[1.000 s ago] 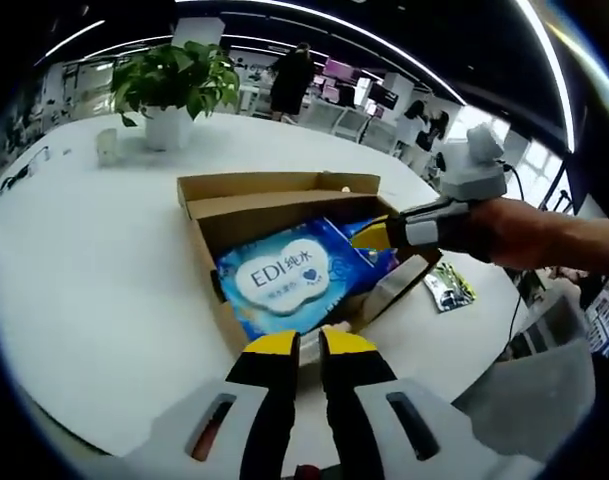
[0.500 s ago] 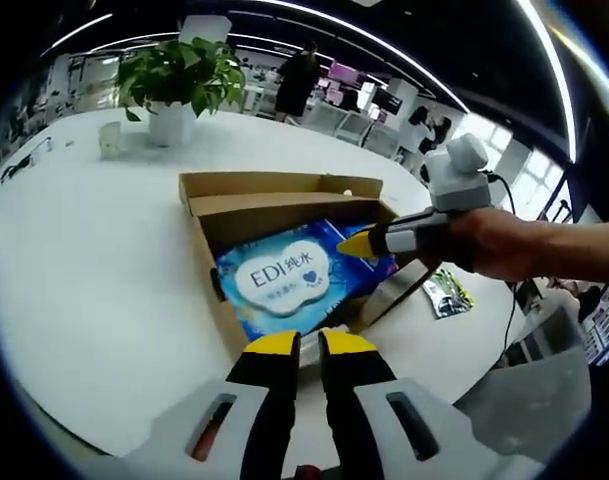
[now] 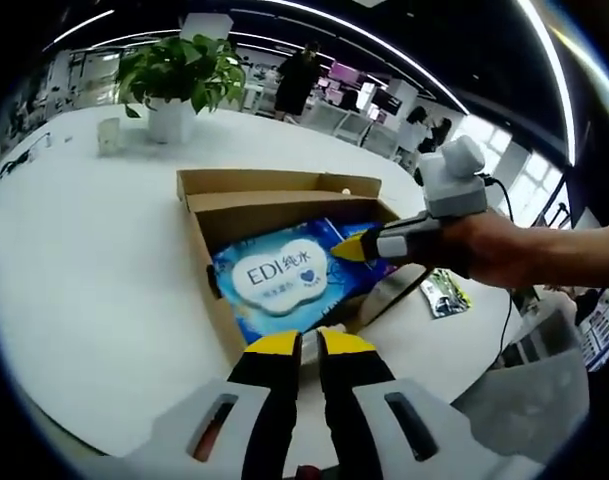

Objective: Operate the shoe box by opening the lid, removing the specified soft item, and placing it in the target area until the item is outside and the box remains undamaged.

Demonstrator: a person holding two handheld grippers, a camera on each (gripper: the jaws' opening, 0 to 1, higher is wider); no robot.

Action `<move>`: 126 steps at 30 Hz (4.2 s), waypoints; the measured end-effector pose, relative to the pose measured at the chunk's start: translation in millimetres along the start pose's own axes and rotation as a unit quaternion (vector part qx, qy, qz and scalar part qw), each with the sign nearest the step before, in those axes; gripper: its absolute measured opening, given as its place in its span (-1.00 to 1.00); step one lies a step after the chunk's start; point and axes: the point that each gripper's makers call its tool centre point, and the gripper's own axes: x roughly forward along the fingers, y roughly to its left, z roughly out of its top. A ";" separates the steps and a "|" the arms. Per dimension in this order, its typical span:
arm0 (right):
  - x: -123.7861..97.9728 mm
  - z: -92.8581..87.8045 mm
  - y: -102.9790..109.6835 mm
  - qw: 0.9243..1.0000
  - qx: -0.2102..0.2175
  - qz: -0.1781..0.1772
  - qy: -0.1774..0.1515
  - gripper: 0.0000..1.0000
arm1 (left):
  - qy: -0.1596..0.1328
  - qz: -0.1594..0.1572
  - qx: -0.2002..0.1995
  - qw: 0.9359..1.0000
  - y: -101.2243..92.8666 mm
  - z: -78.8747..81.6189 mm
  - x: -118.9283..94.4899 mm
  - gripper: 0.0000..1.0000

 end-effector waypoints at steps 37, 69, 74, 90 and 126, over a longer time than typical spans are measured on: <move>-100.8 -2.1 -44.9 0.991 0.067 -0.079 -0.085 -1.00 | 0.057 -0.009 0.074 0.996 -9.7 23.1 53.4 -0.74; -104.4 -20.7 -64.8 0.988 0.098 -0.075 -0.090 -1.00 | 0.141 -0.042 -0.017 0.989 -20.0 2.1 119.8 -0.86; -103.7 -21.6 -66.0 0.989 0.096 -0.074 -0.087 -1.00 | 0.131 -0.041 -0.008 0.991 -26.5 6.1 109.9 -0.93; -131.6 -19.8 -66.2 0.984 0.106 -0.082 -0.120 -1.00 | 0.066 -0.038 0.036 0.996 -55.6 49.3 75.7 -1.00; -276.4 -128.9 -156.7 0.954 0.186 -0.163 -0.167 -1.00 | 0.081 -0.137 0.141 0.977 -246.9 36.5 122.3 -1.00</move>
